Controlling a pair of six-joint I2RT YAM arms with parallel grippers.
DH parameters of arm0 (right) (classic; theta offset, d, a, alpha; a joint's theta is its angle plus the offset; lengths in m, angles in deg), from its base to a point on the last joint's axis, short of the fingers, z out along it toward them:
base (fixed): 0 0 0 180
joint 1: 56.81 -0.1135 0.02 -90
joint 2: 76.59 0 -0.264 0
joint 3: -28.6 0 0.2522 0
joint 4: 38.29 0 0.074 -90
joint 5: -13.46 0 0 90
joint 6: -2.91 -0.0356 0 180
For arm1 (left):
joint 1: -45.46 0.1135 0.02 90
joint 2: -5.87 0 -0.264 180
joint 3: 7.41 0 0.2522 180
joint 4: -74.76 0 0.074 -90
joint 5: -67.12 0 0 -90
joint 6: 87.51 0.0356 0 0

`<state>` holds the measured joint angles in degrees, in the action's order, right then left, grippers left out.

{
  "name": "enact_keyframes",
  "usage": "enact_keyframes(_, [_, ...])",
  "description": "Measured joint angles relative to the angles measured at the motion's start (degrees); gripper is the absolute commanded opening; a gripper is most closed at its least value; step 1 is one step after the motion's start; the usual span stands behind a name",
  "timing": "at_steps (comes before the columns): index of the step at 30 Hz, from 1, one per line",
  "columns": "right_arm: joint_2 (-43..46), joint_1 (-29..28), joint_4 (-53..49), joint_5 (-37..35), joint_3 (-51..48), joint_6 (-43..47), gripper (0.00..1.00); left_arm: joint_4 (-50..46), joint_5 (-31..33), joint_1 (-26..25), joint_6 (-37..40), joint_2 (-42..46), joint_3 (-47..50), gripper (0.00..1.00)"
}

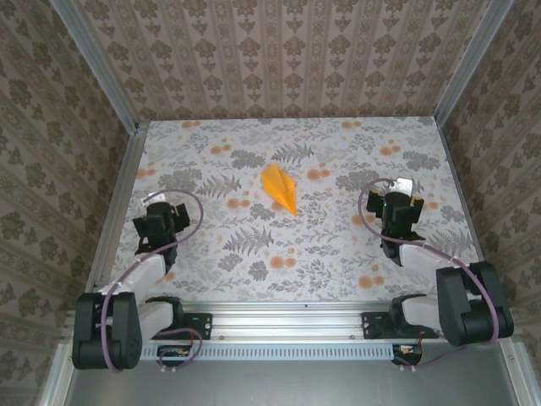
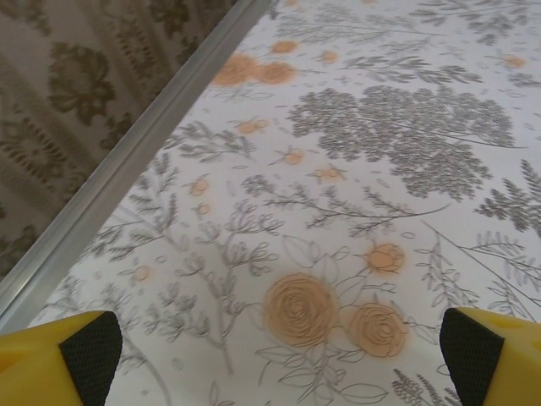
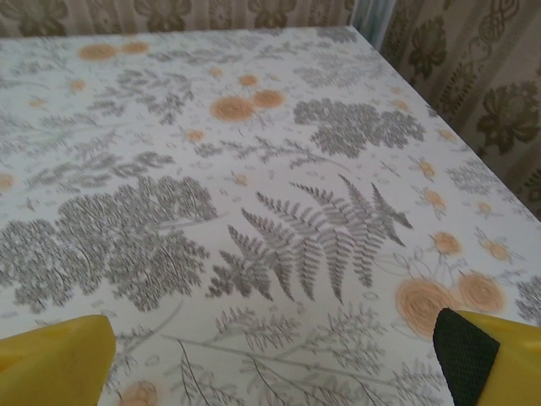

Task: Fold a paper plane with a square sheet of paper (pick it up from the middle)
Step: Reset both arms

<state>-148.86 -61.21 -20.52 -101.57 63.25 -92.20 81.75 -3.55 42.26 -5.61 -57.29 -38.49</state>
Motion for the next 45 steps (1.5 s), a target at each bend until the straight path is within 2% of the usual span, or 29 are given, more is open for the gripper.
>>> enact_keyframes(6, [-4.68,1.95,8.59,6.12,0.0,0.55,1.0,12.39,-8.22,2.91,4.07,-4.33,1.81,1.0])
enact_keyframes(10, [-9.73,2.03,15.06,9.31,-0.04,0.68,1.0,18.36,-12.7,3.02,5.42,-7.48,1.79,1.0])
enact_keyframes(16, [-15.04,2.03,21.73,12.13,-1.09,0.94,1.0,23.76,-16.17,3.04,7.04,-14.47,0.76,1.0])
enact_keyframes(26, [-16.26,2.03,25.14,13.33,-1.38,1.55,1.0,27.69,-16.79,3.04,7.89,-23.08,-2.4,1.0])
enact_keyframes(45, [-16.26,2.03,23.54,13.53,-0.35,1.95,1.0,25.73,-14.84,1.64,9.14,-23.39,-5.33,1.0])
